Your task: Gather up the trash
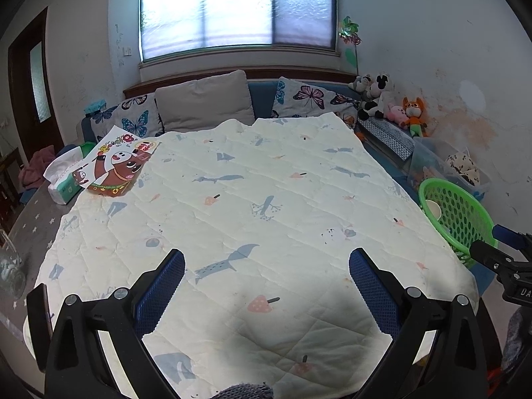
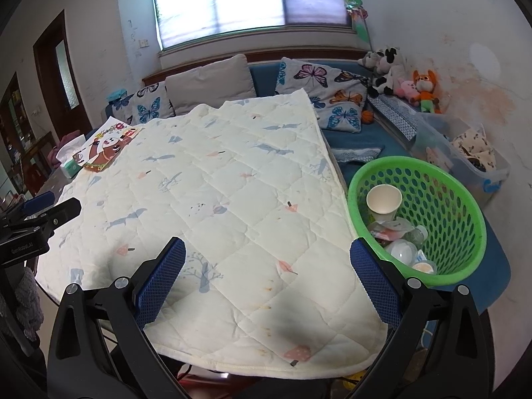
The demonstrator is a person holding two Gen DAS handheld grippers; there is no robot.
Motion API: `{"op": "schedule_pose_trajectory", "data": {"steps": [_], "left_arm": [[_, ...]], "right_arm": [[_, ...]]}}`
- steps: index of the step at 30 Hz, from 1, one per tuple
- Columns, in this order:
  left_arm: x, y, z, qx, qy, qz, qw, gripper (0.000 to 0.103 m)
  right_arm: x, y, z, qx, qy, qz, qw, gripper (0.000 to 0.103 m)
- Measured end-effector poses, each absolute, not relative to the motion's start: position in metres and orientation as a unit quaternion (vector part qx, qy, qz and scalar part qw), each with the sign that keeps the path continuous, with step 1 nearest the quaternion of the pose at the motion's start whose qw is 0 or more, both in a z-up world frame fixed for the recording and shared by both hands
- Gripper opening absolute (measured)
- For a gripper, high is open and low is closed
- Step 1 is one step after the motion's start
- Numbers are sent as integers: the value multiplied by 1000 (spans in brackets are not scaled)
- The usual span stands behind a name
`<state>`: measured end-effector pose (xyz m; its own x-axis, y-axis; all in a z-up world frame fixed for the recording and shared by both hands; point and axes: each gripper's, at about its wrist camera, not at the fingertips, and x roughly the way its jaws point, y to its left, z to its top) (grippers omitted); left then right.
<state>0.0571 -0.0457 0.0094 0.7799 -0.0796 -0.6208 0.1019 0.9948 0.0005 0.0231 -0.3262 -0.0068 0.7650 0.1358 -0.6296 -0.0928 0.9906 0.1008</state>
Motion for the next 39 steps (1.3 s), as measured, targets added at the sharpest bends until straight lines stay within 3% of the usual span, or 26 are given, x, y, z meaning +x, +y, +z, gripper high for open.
{"op": "schedule_pose_trajectory", "data": {"steps": [39], "left_arm": [[54, -48, 3, 14, 331, -40, 943, 96]], "right_arm": [[23, -326, -11, 27, 341, 69, 937, 99]]}}
